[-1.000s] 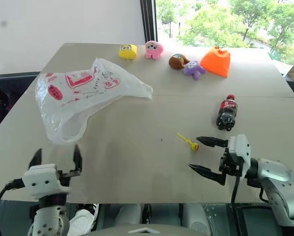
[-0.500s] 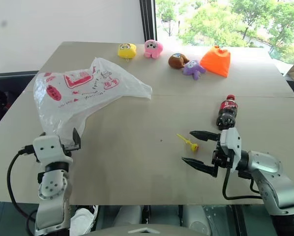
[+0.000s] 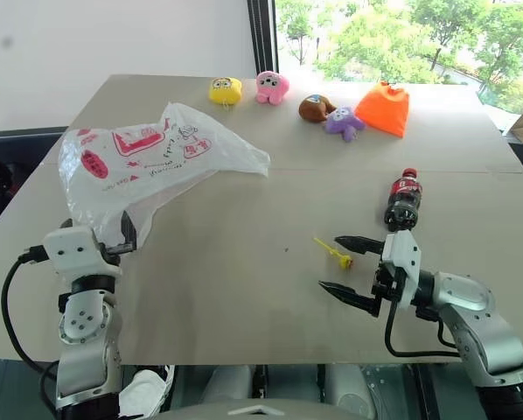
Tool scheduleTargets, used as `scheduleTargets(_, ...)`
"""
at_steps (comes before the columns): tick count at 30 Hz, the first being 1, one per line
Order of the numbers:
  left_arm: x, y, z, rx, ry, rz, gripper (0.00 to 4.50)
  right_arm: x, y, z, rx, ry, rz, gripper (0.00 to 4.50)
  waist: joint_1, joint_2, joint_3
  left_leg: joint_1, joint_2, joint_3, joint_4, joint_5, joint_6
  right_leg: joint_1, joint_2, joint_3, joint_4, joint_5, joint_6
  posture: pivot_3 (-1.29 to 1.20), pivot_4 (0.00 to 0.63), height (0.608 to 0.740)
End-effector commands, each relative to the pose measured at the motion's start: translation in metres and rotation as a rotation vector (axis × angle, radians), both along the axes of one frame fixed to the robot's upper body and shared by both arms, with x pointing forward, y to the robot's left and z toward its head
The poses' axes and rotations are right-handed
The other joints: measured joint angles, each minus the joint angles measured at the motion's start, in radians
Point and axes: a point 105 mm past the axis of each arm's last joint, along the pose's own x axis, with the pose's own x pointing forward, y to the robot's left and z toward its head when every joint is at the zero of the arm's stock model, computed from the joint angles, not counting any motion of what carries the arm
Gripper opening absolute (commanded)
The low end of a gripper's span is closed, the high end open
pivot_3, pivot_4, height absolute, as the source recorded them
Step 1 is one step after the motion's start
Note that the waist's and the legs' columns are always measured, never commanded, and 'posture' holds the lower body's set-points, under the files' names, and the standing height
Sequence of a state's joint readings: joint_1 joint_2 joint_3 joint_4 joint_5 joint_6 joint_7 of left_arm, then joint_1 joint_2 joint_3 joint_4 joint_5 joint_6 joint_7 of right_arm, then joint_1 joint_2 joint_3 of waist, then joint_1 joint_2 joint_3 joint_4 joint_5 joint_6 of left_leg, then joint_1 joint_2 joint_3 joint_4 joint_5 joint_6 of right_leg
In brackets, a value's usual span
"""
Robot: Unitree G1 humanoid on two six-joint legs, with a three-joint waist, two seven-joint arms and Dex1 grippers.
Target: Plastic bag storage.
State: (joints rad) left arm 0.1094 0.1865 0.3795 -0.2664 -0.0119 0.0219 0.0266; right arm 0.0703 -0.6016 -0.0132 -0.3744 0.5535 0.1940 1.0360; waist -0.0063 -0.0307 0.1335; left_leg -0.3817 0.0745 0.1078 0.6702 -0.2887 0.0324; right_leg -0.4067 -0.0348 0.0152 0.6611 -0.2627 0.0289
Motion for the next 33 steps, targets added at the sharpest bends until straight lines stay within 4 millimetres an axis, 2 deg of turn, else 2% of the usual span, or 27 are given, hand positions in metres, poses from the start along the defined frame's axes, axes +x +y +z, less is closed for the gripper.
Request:
scheduleTargets(1, -0.002, -0.007, 0.015, 0.028, -0.053, -0.032, 3.97, -0.002, 0.001, 0.009, 0.014, -0.04, -0.003, 4.5, 0.0, 0.0, 0.0, 0.0, 0.0, 0.0, 0.0, 0.0, 0.0, 0.0, 0.0, 0.0, 0.0, 0.0, 0.0, 0.0, 0.15, 0.74)
scheduleTargets(2, -0.002, -0.008, 0.015, 0.034, -0.051, -0.035, 3.67, -0.002, 0.001, 0.009, 0.013, -0.04, -0.002, 4.5, 0.0, 0.0, 0.0, 0.0, 0.0, 0.0, 0.0, 0.0, 0.0, 0.0, 0.0, 0.0, 0.0, 0.0, 0.0, 0.0, 0.15, 0.74)
scheduleTargets(3, -0.002, -0.009, 0.015, 0.037, -0.05, -0.038, 3.11, -0.002, 0.001, 0.008, 0.013, -0.04, -0.002, 4.5, 0.0, 0.0, 0.0, 0.0, 0.0, 0.0, 0.0, 0.0, 0.0, 0.0, 0.0, 0.0, 0.0, 0.0, 0.0, 0.0, 0.15, 0.74)
scheduleTargets(5, -0.002, -0.009, 0.015, 0.041, -0.05, -0.039, 2.27, -0.002, 0.001, 0.008, 0.012, -0.04, -0.002, 4.5, 0.0, 0.0, 0.0, 0.0, 0.0, 0.0, 0.0, 0.0, 0.0, 0.0, 0.0, 0.0, 0.0, 0.0, 0.0, 0.0, 0.15, 0.74)
scheduleTargets(7, -0.002, -0.009, 0.015, 0.04, -0.05, -0.037, 1.17, -0.001, 0.001, 0.008, 0.011, -0.04, -0.005, 4.5, 0.0, 0.0, 0.0, 0.0, 0.0, 0.0, 0.0, 0.0, 0.0, 0.0, 0.0, 0.0, 0.0, 0.0, 0.0, 0.0, 0.15, 0.74)
scheduleTargets(10, -0.001, -0.009, 0.015, 0.039, -0.051, -0.038, 0.04, 0.001, 0.0, 0.006, -0.001, -0.038, -0.018, 4.5, 0.0, 0.0, 0.0, 0.0, 0.0, 0.0, 0.0, 0.0, 0.0, 0.0, 0.0, 0.0, 0.0, 0.0, 0.0, 0.0, 0.15, 0.74)
scheduleTargets(12, -0.002, -0.009, 0.015, 0.04, -0.053, -0.038, 0.04, 0.005, -0.002, 0.0, -0.039, -0.034, -0.047, 4.5, 0.0, 0.0, 0.0, 0.0, 0.0, 0.0, 0.0, 0.0, 0.0, 0.0, 0.0, 0.0, 0.0, 0.0, 0.0, 0.0, 0.15, 0.74)
scheduleTargets(19, 0.0, -0.015, 0.024, -0.001, -0.119, -0.086, 0.04, 0.033, -0.011, -0.041, -0.295, 0.012, -0.247, 4.5, -0.001, 0.0, 0.0, 0.0, 0.0, 0.0, 0.0, 0.0, 0.0, 0.0, 0.0, 0.0, 0.0, 0.0, 0.0, 0.0, 0.15, 0.74)
scheduleTargets(22, 0.002, -0.02, 0.026, -0.024, -0.133, -0.116, 0.04, 0.041, -0.023, -0.058, -0.385, 0.07, -0.342, 4.5, 0.0, 0.0, 0.0, 0.0, 0.0, 0.001, 0.0, 0.0, -0.001, 0.0, 0.0, 0.0, 0.001, 0.0, 0.0, 0.0, 0.15, 0.74)
scheduleTargets(24, 0.002, -0.022, 0.027, -0.029, -0.14, -0.132, 0.04, 0.041, -0.023, -0.06, -0.39, 0.078, -0.35, 4.5, 0.0, -0.001, -0.001, 0.0, 0.0, 0.001, 0.0, 0.0, -0.001, 0.0, 0.0, 0.0, 0.0, 0.0, 0.0, 0.0, 0.15, 0.74)
scheduleTargets(25, 0.003, -0.023, 0.028, -0.034, -0.144, -0.141, 0.0, 0.042, -0.022, -0.058, -0.375, 0.075, -0.353, 3.98, 0.0, -0.001, -0.001, 0.001, 0.0, 0.001, 0.0, 0.0, -0.001, 0.0, 0.0, 0.0, 0.0, 0.0, 0.0, 0.0, 0.15, 0.74)
scheduleTargets(27, 0.003, -0.023, 0.029, -0.036, -0.145, -0.152, 0.0, 0.043, -0.022, -0.055, -0.363, 0.081, -0.367, 3.43, 0.0, -0.001, -0.001, 0.001, 0.0, 0.001, 0.0, 0.0, 0.0, 0.0, 0.0, 0.0, 0.0, 0.0, 0.0, 0.0, 0.15, 0.74)
scheduleTargets(28, 0.003, -0.023, 0.029, -0.037, -0.144, -0.154, 0.0, 0.044, -0.021, -0.054, -0.357, 0.075, -0.367, 2.77, -0.001, -0.001, -0.001, 0.001, 0.0, 0.001, 0.001, 0.0, 0.0, 0.0, 0.0, 0.001, 0.001, 0.0, 0.0, 0.0, 0.15, 0.74)
scheduleTargets(29, 0.003, -0.023, 0.029, -0.038, -0.144, -0.156, 0.0, 0.044, -0.021, -0.052, -0.354, 0.069, -0.365, 2.44, 0.0, -0.001, -0.001, 0.001, 0.0, 0.001, 0.001, 0.0, 0.0, 0.0, 0.0, 0.001, 0.0, 0.0, 0.0, 0.0, 0.15, 0.74)
scheduleTargets(32, 0.004, -0.026, 0.029, -0.04, -0.145, -0.174, 0.0, 0.045, -0.02, -0.051, -0.346, 0.076, -0.368, 0.98, 0.0, -0.001, -0.001, 0.001, 0.0, 0.001, 0.001, 0.0, 0.0, 0.0, 0.0, 0.001, 0.0, 0.0, 0.0, 0.0, 0.15, 0.74)
scheduleTargets(33, 0.005, -0.027, 0.03, -0.042, -0.148, -0.183, 0.0, 0.045, -0.02, -0.051, -0.343, 0.079, -0.369, 0.76, 0.0, -0.001, -0.001, 0.001, 0.0, 0.001, 0.001, 0.0, 0.0, 0.0, 0.0, 0.001, 0.0, 0.0, 0.0, 0.0, 0.15, 0.74)
